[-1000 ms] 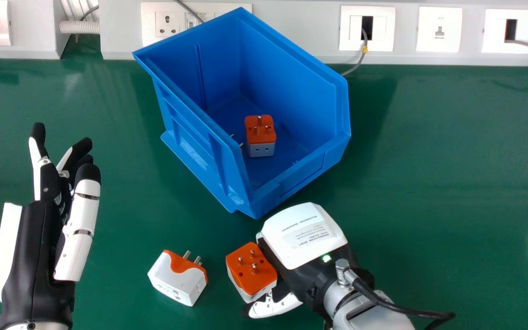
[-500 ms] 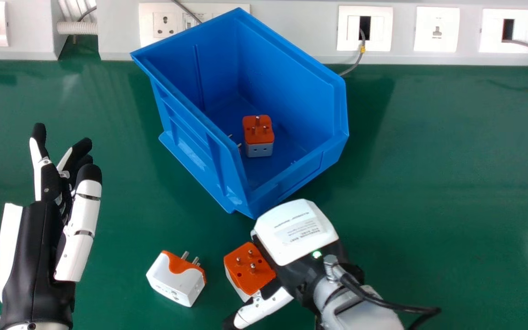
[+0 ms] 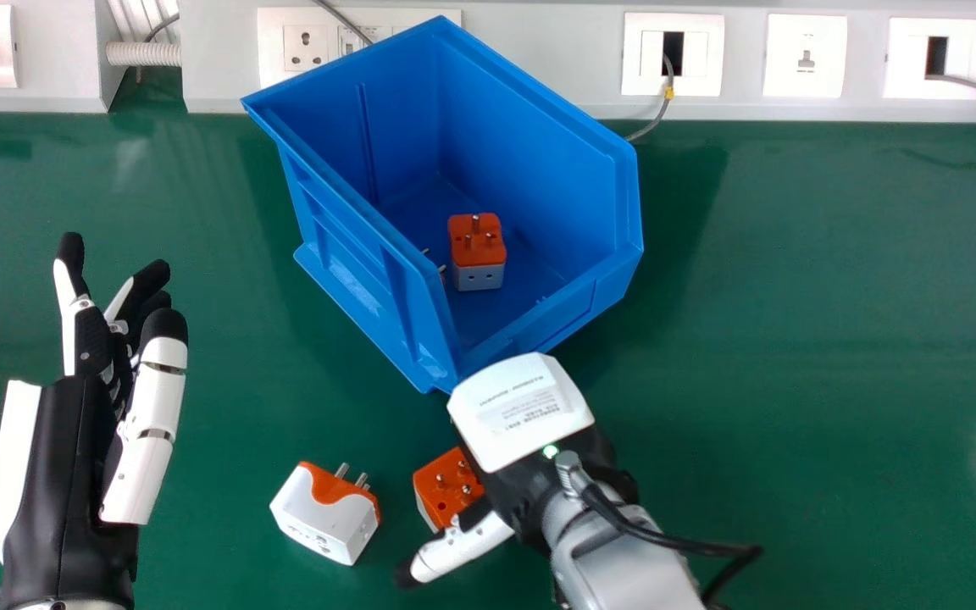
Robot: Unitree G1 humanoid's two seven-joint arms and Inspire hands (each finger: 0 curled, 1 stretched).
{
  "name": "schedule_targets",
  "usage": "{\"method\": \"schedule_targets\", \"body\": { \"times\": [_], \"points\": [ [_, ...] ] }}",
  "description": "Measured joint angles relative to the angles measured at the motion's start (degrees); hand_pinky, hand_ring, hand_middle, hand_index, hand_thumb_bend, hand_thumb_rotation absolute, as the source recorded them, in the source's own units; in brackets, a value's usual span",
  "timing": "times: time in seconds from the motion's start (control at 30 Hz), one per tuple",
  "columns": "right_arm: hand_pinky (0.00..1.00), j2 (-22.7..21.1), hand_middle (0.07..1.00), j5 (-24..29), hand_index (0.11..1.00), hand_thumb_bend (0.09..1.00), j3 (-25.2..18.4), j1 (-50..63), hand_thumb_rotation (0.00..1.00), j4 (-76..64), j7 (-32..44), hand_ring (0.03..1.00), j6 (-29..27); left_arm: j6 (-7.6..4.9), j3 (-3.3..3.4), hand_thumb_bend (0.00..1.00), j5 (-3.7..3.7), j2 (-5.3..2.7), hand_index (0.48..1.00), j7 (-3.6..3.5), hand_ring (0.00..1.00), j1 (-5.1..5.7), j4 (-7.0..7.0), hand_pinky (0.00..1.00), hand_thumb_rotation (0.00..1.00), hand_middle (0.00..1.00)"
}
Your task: Pick all objects and put in blue box
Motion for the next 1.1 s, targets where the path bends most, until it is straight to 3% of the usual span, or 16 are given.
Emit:
{"method": "schedule_targets", "body": {
  "times": [0.07,0.23,0.37,0.63,0.8,1.1],
  "points": [
    [0.22,0.63,0.467,2.63,0.595,0.533,-1.72,-0.74,0.01,1.07,0.00,0.402,0.13,0.00,0.04,0.26,0.00,0.01,0.896,0.00,0.91,0.00,0.02,0.83,0.87,0.92],
    [0.32,-4.23,0.523,10.38,0.510,0.512,-3.94,0.49,0.00,-2.69,-2.84,0.405,-6.93,0.24,0.14,0.27,-0.07,0.01,0.895,0.02,0.91,-0.15,0.02,0.82,0.85,0.92],
    [0.31,-5.95,0.524,14.58,0.502,0.510,-4.56,2.84,0.00,-5.71,-4.23,0.403,-9.07,0.23,0.16,0.29,-0.14,0.06,0.896,-0.07,0.91,-0.52,0.04,0.82,0.84,0.92],
    [0.30,-6.35,0.513,16.74,0.513,0.510,-4.47,3.81,0.00,-7.51,-4.26,0.395,-9.08,0.24,0.19,0.32,-0.12,0.17,0.889,-0.14,0.90,-1.18,0.09,0.82,0.84,0.91],
    [0.30,-6.30,0.523,17.01,0.505,0.510,-4.48,4.05,0.00,-8.04,-4.25,0.398,-8.52,1.03,0.19,0.33,-0.14,0.17,0.887,-0.14,0.90,-1.20,0.00,0.82,0.83,0.91],
    [0.30,-7.22,0.516,18.02,0.513,0.509,-5.09,5.90,0.00,-10.91,-4.16,0.392,-8.14,1.23,0.18,0.32,-0.04,0.18,0.888,-0.13,0.91,-1.19,-0.76,0.82,0.82,0.92]
  ]
}}
